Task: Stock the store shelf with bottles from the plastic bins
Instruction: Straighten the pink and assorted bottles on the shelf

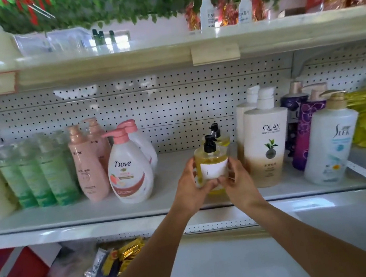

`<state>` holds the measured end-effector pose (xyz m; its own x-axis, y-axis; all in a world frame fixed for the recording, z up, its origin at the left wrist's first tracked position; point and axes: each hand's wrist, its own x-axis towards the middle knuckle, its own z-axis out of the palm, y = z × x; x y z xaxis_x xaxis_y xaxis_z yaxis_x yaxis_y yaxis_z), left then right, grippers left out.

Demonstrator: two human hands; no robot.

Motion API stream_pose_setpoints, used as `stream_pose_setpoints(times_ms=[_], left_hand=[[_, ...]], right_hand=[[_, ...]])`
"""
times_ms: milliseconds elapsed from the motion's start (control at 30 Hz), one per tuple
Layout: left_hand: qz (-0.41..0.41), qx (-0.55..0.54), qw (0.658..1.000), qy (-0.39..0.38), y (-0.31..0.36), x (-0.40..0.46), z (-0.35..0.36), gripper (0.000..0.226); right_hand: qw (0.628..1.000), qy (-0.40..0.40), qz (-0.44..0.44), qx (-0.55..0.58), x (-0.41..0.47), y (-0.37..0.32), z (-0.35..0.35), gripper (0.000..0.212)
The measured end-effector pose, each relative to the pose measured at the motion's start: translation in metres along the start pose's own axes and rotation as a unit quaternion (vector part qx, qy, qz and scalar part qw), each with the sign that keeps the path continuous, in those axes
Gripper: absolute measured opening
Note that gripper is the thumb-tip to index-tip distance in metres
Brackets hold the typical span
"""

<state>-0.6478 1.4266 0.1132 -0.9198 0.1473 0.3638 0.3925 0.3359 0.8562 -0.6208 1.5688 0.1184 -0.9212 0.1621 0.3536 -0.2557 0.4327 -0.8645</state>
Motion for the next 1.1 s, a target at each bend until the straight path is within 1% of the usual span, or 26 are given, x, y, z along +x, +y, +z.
stream_pose_setpoints(times_ms=[133, 200, 233, 333, 433, 500, 567, 667, 733, 867, 967, 1100], left_hand=[[-0.006, -0.005, 1.000, 0.025, -0.004, 0.008, -0.005, 0.083], [-0.014, -0.009, 0.999, 0.038, -0.008, 0.012, -0.010, 0.081], [-0.016, -0.012, 0.999, 0.040, -0.010, 0.013, -0.012, 0.080], [-0.021, -0.016, 0.999, 0.030, -0.012, 0.017, -0.018, 0.083], [-0.016, -0.017, 0.999, 0.022, -0.007, 0.020, -0.022, 0.097], [0.004, -0.003, 1.000, 0.010, 0.002, 0.026, -0.027, 0.104], [0.014, 0.035, 0.999, -0.011, 0.012, 0.033, -0.031, 0.108], [0.011, 0.082, 0.996, -0.020, 0.021, 0.040, -0.034, 0.104], [0.006, 0.087, 0.996, -0.025, 0.021, 0.042, -0.035, 0.102], [-0.005, 0.077, 0.997, -0.025, 0.019, 0.042, -0.039, 0.105], [-0.007, 0.066, 0.998, -0.023, 0.015, 0.041, -0.046, 0.102], [-0.002, 0.066, 0.997, -0.026, 0.014, 0.039, -0.053, 0.100]], right_hand=[[0.999, -0.034, -0.004, 0.007, 0.008, -0.002, 0.001, 0.043], [0.998, -0.058, 0.006, 0.017, 0.010, -0.004, 0.003, 0.040], [0.998, -0.057, 0.012, 0.023, 0.012, -0.005, 0.004, 0.038], [0.999, -0.003, 0.030, 0.038, 0.025, -0.009, 0.005, 0.039], [0.999, 0.038, 0.030, 0.007, 0.043, -0.017, 0.000, 0.050], [0.999, 0.043, 0.031, -0.005, 0.058, -0.025, -0.003, 0.052], [0.998, 0.032, 0.054, 0.009, 0.076, -0.031, -0.003, 0.050], [0.992, 0.020, 0.119, 0.041, 0.102, -0.038, 0.001, 0.050], [0.990, 0.011, 0.136, 0.041, 0.109, -0.036, 0.003, 0.049], [0.992, 0.006, 0.128, 0.000, 0.111, -0.030, 0.001, 0.046], [0.994, 0.000, 0.112, -0.018, 0.110, -0.029, -0.003, 0.042], [0.995, -0.008, 0.095, -0.019, 0.107, -0.031, -0.003, 0.045]])
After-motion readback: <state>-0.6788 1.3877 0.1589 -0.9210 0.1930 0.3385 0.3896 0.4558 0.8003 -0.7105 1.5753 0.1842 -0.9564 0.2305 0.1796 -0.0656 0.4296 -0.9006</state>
